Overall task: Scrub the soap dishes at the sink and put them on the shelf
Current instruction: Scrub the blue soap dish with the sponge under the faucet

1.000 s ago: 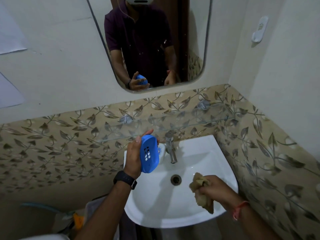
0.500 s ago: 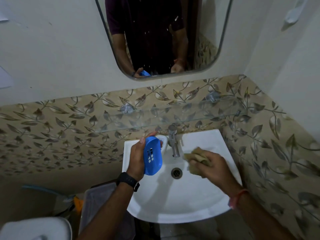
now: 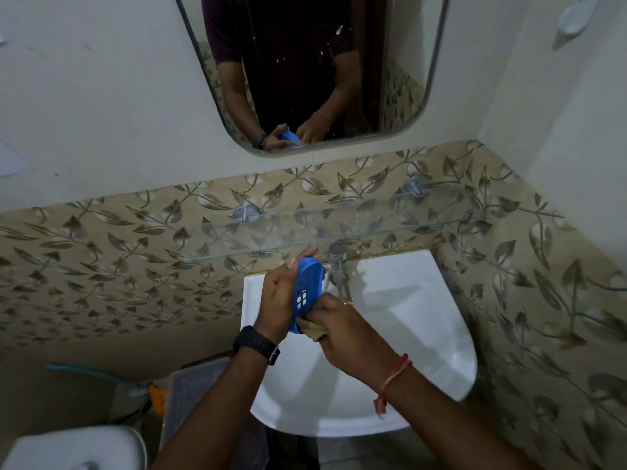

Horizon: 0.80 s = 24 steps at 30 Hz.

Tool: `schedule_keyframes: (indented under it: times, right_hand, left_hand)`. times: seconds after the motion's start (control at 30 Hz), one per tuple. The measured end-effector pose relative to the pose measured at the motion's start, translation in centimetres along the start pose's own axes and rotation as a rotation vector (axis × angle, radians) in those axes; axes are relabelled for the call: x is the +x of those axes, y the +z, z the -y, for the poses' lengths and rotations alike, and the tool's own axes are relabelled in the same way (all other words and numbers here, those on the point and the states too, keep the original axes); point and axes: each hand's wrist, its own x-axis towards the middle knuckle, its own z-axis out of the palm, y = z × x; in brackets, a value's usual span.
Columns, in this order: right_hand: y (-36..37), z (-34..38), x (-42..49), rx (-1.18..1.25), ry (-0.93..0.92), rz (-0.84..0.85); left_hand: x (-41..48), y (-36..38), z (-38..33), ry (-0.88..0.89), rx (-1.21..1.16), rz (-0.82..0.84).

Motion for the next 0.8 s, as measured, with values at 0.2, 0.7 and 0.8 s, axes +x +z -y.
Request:
schedule_keyframes:
  times: [0.2,0.7,0.8]
  right_hand:
    - [-3.2,-1.8,-0.6,-0.209,0.199,0.122]
    - [-2.6,-3.5,-2.7,0.034,0.122,0.121]
    - [-3.6,-7.1,-3.7,0.114,0.357,0.118]
  left_hand:
    - [-0.3,-0.1,-0.4,0.004,-0.061,0.072]
    - [-0.2,-0.7,-0.6,0.009,-0.047,0.066]
    - [0.2,-1.7,-0.4,0.006,-0.022,0.042]
